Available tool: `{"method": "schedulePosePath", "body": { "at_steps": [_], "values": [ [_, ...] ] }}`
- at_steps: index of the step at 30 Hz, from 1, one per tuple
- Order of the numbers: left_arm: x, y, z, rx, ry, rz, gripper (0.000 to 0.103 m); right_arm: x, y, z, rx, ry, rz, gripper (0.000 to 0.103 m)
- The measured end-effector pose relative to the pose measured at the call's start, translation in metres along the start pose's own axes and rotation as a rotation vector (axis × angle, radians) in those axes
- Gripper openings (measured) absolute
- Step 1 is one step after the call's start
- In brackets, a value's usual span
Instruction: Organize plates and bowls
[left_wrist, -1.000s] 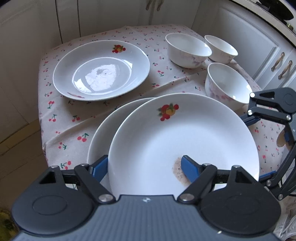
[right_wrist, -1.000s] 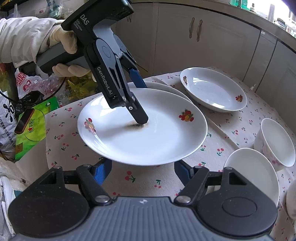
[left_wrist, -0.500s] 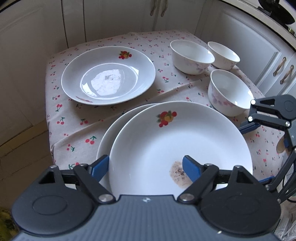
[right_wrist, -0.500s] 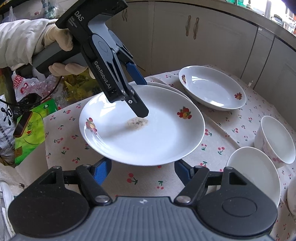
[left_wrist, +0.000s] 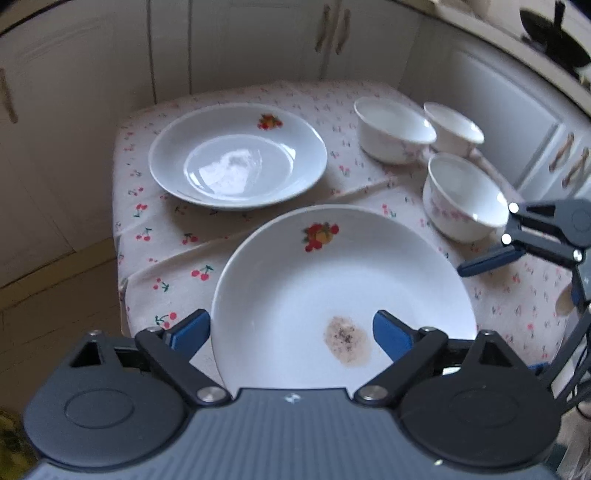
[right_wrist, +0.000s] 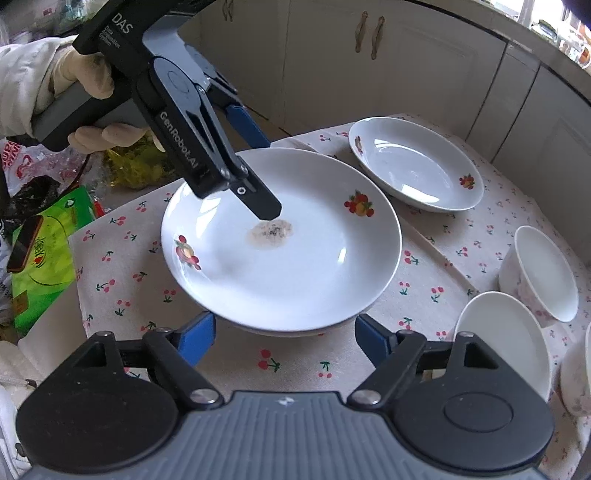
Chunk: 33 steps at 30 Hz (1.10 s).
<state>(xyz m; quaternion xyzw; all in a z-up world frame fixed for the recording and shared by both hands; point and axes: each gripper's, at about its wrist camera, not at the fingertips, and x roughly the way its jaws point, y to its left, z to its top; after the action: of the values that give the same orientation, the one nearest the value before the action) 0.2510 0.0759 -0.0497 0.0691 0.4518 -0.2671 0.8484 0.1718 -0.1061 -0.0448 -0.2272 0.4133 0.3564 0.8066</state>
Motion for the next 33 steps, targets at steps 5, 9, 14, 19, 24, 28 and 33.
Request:
{"method": "schedulePosePath", "body": {
  "at_steps": [5,9,14,19,24,28,33],
  "values": [
    [-0.020,-0.010,-0.009,0.020,-0.086,0.016,0.094,-0.023,0.001,-0.003,0.032,-0.075,-0.076,0.103],
    [-0.038,-0.017,-0.017,0.019,-0.142,0.047,0.094,-0.036,0.001,-0.004,0.068,-0.109,-0.123,0.103],
    [-0.060,-0.028,-0.022,0.076,-0.244,0.151,0.094,-0.047,0.000,0.004,0.095,-0.152,-0.238,0.103],
    [-0.075,-0.028,-0.015,0.129,-0.353,0.260,0.095,-0.067,-0.010,0.030,0.063,-0.250,-0.316,0.103],
    [-0.078,-0.016,-0.001,0.128,-0.380,0.211,0.096,-0.075,-0.033,0.053,0.134,-0.332,-0.286,0.103],
    [-0.072,-0.008,0.011,0.170,-0.371,0.185,0.101,-0.066,-0.053,0.065,0.162,-0.319,-0.264,0.103],
    [-0.055,0.019,0.029,0.156,-0.301,0.119,0.101,-0.048,-0.079,0.075,0.227,-0.248,-0.220,0.103]
  ]
}}
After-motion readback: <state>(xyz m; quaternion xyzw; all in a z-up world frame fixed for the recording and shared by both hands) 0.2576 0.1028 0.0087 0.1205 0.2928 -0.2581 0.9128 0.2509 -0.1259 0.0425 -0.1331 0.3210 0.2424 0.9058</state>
